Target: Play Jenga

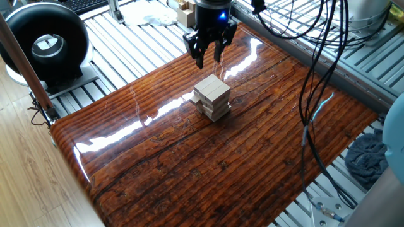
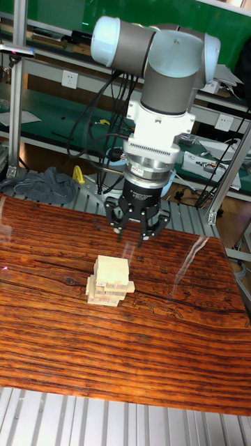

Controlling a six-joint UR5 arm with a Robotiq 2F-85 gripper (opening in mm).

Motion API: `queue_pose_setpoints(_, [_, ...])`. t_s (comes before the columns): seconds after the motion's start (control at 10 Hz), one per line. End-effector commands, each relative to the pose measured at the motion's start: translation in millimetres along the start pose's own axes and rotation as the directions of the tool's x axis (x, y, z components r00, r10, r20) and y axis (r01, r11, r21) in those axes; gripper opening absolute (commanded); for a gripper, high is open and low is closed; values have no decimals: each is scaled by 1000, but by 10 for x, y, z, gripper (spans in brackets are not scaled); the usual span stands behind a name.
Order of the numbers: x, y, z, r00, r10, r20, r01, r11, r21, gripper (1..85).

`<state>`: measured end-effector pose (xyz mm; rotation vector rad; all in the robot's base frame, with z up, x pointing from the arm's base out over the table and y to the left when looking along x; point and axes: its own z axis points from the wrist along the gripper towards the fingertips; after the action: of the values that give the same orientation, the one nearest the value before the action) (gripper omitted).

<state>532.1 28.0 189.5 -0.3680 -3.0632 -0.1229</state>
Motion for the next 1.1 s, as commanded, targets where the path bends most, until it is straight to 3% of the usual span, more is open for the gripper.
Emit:
queue_pose_setpoints(0.0, [60,100,-19,997,76,-25,-76,997,-23,13])
queue_pose_setpoints(0.2, [55,53,-62,997,67,-27,-66,997,30,13])
queue_pose_setpoints(0.3, [17,91,-96,998,63,-12,-62,998,33,13])
queue_pose_setpoints(0.4, [-73,346,-133,998,65,23,-63,997,-49,13])
queue_pose_setpoints(0.5, [-70,758,-166,999,37,12,-35,985,-170,13])
queue_pose_setpoints(0.6, [78,615,-127,986,-160,-44,157,985,-65,13])
queue_pose_setpoints(0.7, [54,588,-101,921,-388,-38,388,922,0,13])
queue_pose_setpoints(0.8, [53,674,-88,825,-563,-48,565,824,42,13])
queue_pose_setpoints(0.9, [21,697,-95,705,-705,-76,708,698,104,13])
queue_pose_setpoints(1.0, [36,856,-95,571,-816,-83,819,561,118,13])
